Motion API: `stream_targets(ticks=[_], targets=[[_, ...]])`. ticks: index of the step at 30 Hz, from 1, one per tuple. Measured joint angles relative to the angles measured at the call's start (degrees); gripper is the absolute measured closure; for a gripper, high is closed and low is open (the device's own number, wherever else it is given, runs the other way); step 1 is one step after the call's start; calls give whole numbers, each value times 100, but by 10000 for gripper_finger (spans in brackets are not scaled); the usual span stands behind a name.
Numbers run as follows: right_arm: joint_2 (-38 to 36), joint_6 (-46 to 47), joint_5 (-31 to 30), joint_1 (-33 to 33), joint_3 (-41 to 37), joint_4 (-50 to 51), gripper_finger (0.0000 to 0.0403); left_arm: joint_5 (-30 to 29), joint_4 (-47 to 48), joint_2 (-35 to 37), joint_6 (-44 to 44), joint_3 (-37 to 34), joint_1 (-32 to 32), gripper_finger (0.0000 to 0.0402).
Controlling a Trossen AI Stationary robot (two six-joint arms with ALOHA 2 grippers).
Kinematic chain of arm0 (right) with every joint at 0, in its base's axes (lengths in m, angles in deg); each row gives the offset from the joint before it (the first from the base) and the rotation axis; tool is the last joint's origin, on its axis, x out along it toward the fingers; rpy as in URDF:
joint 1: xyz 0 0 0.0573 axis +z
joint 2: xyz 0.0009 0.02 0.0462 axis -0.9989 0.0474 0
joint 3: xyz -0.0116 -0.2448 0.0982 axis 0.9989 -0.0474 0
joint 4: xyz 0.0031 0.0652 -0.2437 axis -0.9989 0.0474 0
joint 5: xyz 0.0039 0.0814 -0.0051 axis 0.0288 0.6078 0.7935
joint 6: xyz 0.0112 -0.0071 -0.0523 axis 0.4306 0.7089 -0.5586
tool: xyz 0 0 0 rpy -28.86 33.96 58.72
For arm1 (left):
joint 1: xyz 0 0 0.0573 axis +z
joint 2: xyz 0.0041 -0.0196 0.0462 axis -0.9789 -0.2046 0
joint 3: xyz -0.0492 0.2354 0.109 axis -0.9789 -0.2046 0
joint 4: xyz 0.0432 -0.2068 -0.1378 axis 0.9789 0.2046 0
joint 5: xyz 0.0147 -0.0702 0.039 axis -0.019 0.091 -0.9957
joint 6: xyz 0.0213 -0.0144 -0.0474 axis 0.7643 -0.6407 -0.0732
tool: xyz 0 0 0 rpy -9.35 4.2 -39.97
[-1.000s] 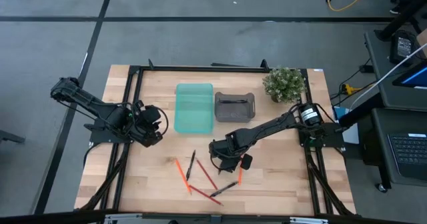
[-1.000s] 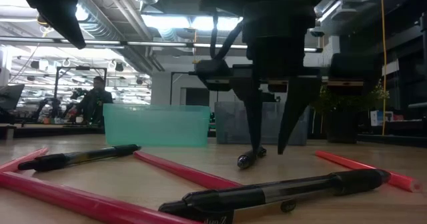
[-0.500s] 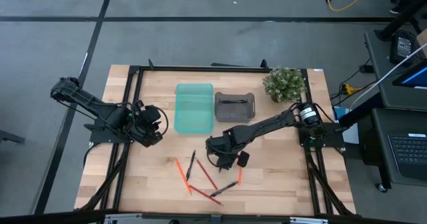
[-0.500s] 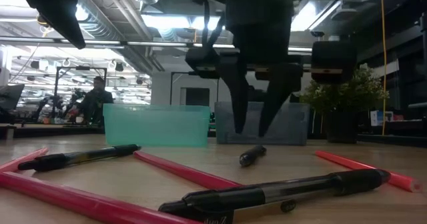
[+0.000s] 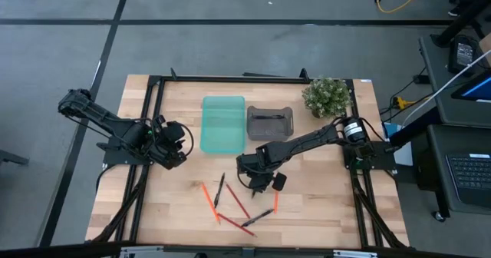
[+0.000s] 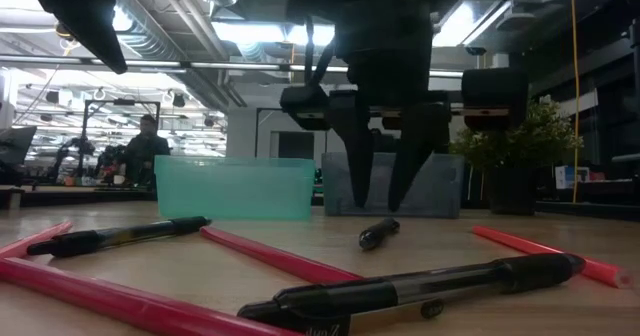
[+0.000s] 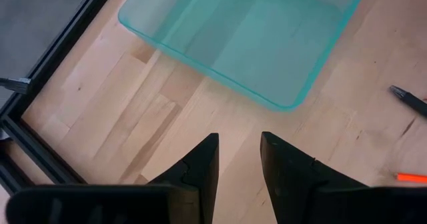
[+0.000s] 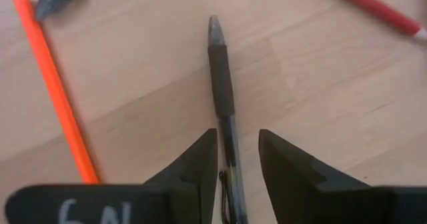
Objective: Sort pens & pencils
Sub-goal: Put the black pen into the black bin
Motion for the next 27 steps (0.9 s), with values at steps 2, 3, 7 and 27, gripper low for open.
stream_targets(ticks=[2, 3, 7, 27], targets=[[1, 9, 2, -4, -29, -19, 291, 0, 0, 0, -2, 0, 0, 296], [-1, 7, 9, -2, -76, -98, 291, 0, 0, 0, -2, 0, 0, 296], [1, 11, 5, 0, -284, -181, 291, -2, -2, 0, -2, 0, 0, 296], [1, 263, -27, -4, -448, -523, 326, -4, -9, 0, -68, 0, 0, 296]])
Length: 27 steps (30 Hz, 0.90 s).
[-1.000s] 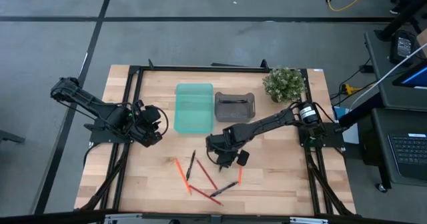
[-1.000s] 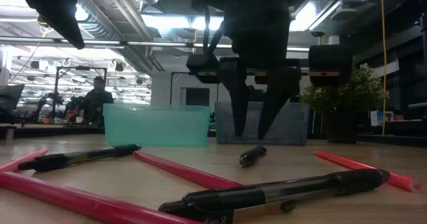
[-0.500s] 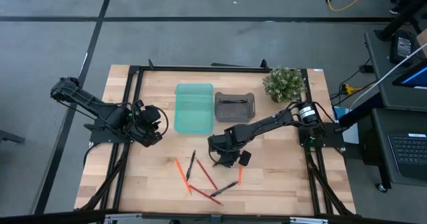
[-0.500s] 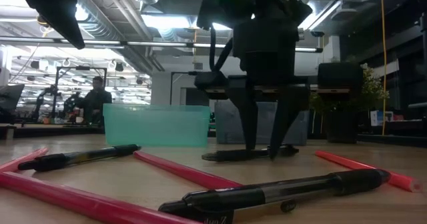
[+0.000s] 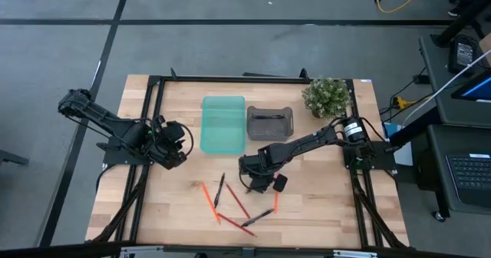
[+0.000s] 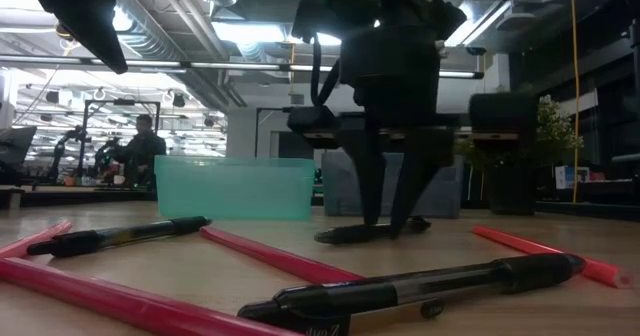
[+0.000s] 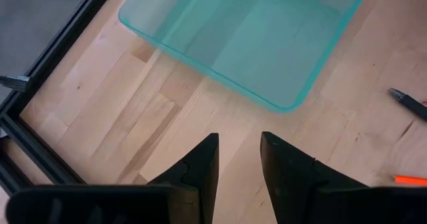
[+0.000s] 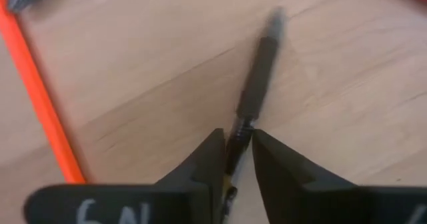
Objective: Sort pens & pencils
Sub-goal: Put the black pen into the black bin
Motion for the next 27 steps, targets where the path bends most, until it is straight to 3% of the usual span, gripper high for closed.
stream_targets(ticks=[7, 19, 27], targets=[[0, 52, 40, 0, 0, -2, 361, 0, -2, 0, 2, 0, 0, 296], [0, 359, 4, 0, 0, -53, 369, 0, -2, 0, 2, 0, 0, 296], [-7, 489, -353, 31, 54, 1, 372, 0, -2, 0, 2, 0, 0, 296]])
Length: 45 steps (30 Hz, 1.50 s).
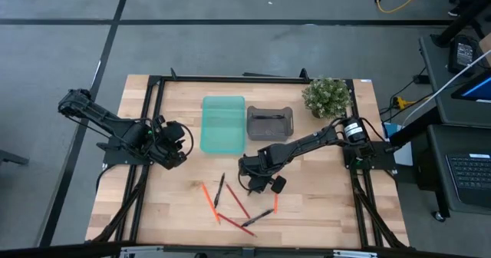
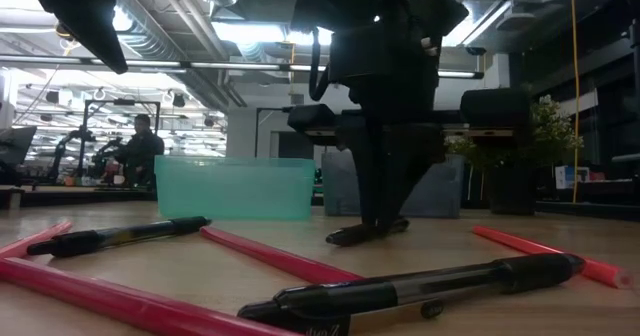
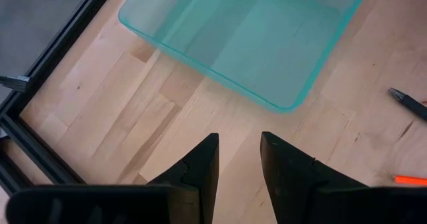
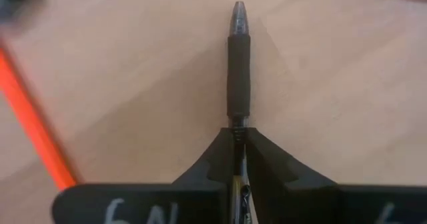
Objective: Sort pens & pencils
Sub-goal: Put the black pen into the black bin
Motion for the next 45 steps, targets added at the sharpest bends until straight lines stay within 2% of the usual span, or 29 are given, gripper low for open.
stream_targets(ticks=[4, 12, 27, 45], targets=[[5, 10, -280, 24, 162, 204, 377, 0, 0, 0, 0, 0, 0, 296], [7, 286, -284, 31, 415, 526, 399, 0, -4, 0, -2, 2, 0, 296], [7, 563, -244, 10, 418, 479, 288, 0, -17, 0, -5, 1, 0, 296], [-28, 588, 7, -95, -312, -446, 303, -35, -50, 0, -4, 2, -2, 296]])
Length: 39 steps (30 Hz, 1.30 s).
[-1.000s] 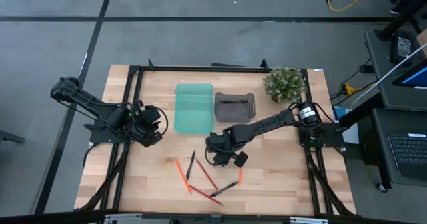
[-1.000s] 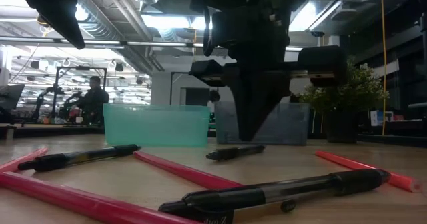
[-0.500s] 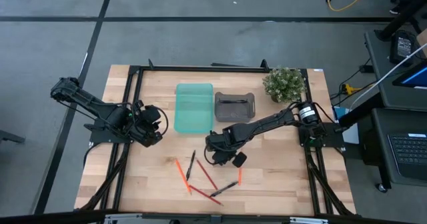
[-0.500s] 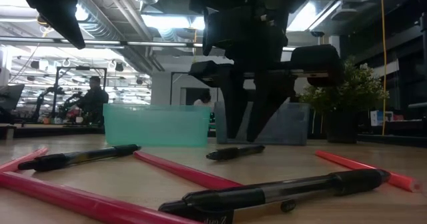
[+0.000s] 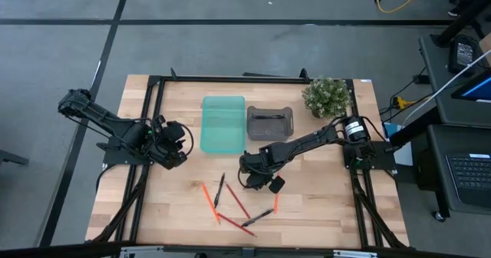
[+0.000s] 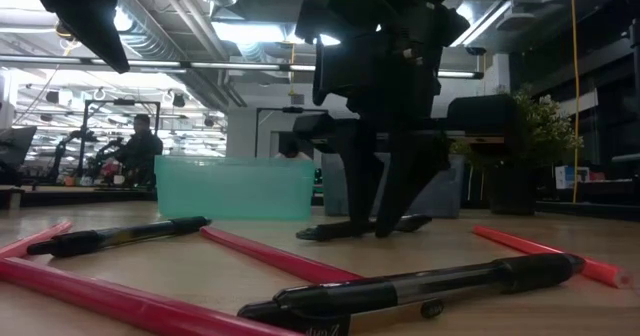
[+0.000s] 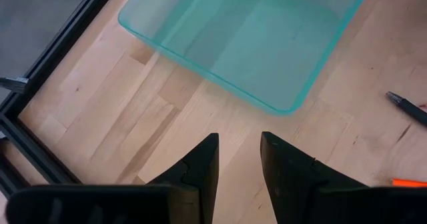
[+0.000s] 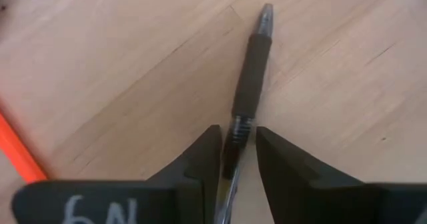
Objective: Sort pens & pencils
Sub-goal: Put the black pen into the black bin
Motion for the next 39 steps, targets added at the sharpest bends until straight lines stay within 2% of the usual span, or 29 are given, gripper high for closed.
stream_targets(ticks=[4, 12, 25, 33, 39], targets=[[1, 17, -4, 2, -4, -33, 312, 0, 0, 0, 2, 0, 2, 296], [9, 20, -23, 4, -2, -46, 366, -2, 0, 0, 3, 0, 1, 296], [28, 286, -317, 112, 160, 94, 370, -4, 0, 0, 4, 0, 2, 296], [39, 326, -918, 161, 379, 390, 369, -4, -76, 0, 6, 0, 2, 296], [39, 457, -915, 230, 513, 627, 371, -4, -83, 0, 6, 0, 0, 296]])
